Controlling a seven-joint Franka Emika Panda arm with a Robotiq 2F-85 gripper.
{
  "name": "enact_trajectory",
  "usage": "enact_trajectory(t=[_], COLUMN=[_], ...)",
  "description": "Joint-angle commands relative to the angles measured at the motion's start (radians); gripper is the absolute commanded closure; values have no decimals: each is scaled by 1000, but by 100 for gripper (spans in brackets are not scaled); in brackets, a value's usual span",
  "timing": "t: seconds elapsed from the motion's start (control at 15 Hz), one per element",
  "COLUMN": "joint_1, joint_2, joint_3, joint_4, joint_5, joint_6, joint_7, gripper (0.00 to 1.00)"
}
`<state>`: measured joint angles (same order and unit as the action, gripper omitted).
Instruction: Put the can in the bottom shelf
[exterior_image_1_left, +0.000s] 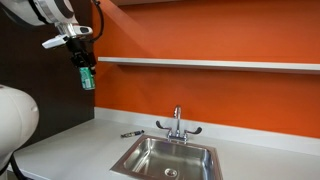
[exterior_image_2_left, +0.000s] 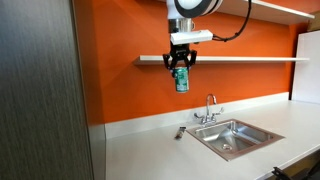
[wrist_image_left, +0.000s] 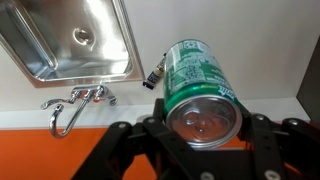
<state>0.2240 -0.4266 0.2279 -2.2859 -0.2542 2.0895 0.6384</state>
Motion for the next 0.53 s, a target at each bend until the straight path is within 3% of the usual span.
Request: enact_trajectory(t=[0.0, 0.47], joint_1=[-60, -113], joint_2=[-28, 12], joint_3=[38, 43], joint_4=[84, 251], joint_5=[3, -25], joint_6=[-80, -129], joint_7=[-9, -30], gripper=[62, 62])
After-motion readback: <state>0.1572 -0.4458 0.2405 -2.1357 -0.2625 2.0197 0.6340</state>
